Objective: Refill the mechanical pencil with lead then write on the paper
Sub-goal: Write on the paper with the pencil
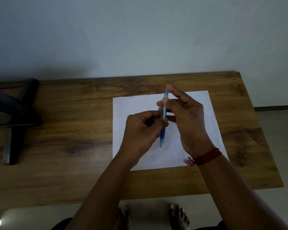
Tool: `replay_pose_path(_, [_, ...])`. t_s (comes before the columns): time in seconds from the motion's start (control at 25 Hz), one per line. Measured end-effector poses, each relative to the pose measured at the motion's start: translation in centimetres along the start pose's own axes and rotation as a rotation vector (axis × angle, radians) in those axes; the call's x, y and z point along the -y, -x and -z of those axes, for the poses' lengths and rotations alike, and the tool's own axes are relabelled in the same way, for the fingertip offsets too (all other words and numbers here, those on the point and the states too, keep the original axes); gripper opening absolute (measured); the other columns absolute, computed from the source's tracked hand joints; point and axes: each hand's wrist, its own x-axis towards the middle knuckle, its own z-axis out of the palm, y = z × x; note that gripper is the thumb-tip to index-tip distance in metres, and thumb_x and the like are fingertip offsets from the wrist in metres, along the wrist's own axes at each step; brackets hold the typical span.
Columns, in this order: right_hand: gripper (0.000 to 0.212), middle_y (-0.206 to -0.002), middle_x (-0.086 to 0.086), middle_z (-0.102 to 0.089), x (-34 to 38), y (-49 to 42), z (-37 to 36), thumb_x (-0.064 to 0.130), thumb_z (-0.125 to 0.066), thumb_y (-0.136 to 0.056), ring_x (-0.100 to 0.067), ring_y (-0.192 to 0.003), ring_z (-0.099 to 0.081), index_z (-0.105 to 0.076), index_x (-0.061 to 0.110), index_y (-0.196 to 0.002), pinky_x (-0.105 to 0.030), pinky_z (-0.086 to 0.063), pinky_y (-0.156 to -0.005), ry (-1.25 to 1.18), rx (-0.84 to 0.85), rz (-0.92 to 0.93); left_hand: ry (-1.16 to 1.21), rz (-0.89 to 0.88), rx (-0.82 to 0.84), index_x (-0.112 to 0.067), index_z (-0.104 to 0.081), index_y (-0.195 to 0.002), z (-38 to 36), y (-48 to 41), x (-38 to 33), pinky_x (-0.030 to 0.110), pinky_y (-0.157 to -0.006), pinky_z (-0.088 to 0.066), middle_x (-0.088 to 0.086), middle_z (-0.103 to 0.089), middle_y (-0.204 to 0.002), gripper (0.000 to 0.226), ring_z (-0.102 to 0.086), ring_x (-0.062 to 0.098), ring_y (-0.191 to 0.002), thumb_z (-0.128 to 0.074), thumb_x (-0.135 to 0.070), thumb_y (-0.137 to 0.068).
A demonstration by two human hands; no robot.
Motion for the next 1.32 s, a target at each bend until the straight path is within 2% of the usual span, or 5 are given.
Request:
replay_pose_path(0.28, [0.046, -0.090, -0.001, -0.078, -0.7, 1.0, 1.4, 0.011, -0.067, -0.089, -0.017, -0.087, -0.075, -0.057, 0.024, -0.132, -0.026, -0.059, -0.063, -0.163, -0.111, -0.133, -0.049, 0.018, 0.062, -0.030, -0.073, -0.091, 0.9, 0.3, -0.9, 0.011, -0.051, -0.045, -0.015, -0.073, -0.083, 0.013, -0.066, 0.006, -0.063, -0.062, -0.023, -0.092])
replay_pose_path(0.6, [0.027, -0.094, -0.003, -0.074, -1.8, 2.6, 2.3, 0.021, -0.064, -0.091, -0.022, -0.090, -0.074, -0.066, 0.010, -0.115, -0.040, -0.061, -0.079, -0.366, -0.226, -0.194, 0.003, 0.033, -0.265, -0.031, -0.072, -0.084, 3.6, 1.6, 0.0, 0.012, -0.051, -0.046, -0.013, -0.073, -0.078, 0.009, -0.066, 0.006, -0.064, -0.067, -0.024, -0.088])
replay_pose_path(0.8, [0.021, -0.078, -0.004, -0.059, -1.5, 2.5, 2.8, 0.032, -0.046, -0.102, -0.018, -0.072, -0.064, -0.062, 0.019, -0.103, -0.039, -0.058, -0.075, -0.830, -0.119, -0.128, -0.464, -0.218, -0.523, -0.016, -0.071, -0.101, 5.0, 2.6, 1.8, 0.005, -0.066, -0.042, -0.004, -0.072, -0.097, 0.016, -0.065, 0.007, -0.080, -0.066, -0.025, -0.089])
replay_pose_path(1.0, [0.045, -0.057, 0.001, -0.043, -1.7, 3.0, 3.4, 0.054, -0.042, -0.097, -0.012, -0.051, -0.038, -0.056, 0.017, -0.074, -0.027, -0.035, -0.054, -0.899, -0.105, -0.145, -0.691, -0.180, -0.467, -0.015, -0.064, -0.119, 3.8, 4.5, 3.7, 0.026, -0.088, -0.040, 0.005, -0.065, -0.124, 0.042, -0.058, 0.024, -0.111, -0.051, -0.043, -0.089])
replay_pose_path(1.32, [0.047, -0.046, 0.004, -0.035, -1.2, 4.5, 4.3, 0.049, -0.040, -0.090, -0.010, -0.042, -0.029, -0.050, 0.015, -0.058, -0.024, -0.026, -0.048, -0.948, -0.133, -0.109, -0.907, -0.104, -0.348, -0.023, -0.044, -0.141, 2.5, 6.6, 5.8, 0.050, -0.113, -0.020, 0.005, -0.035, -0.154, 0.062, -0.030, 0.031, -0.142, -0.046, -0.054, -0.087])
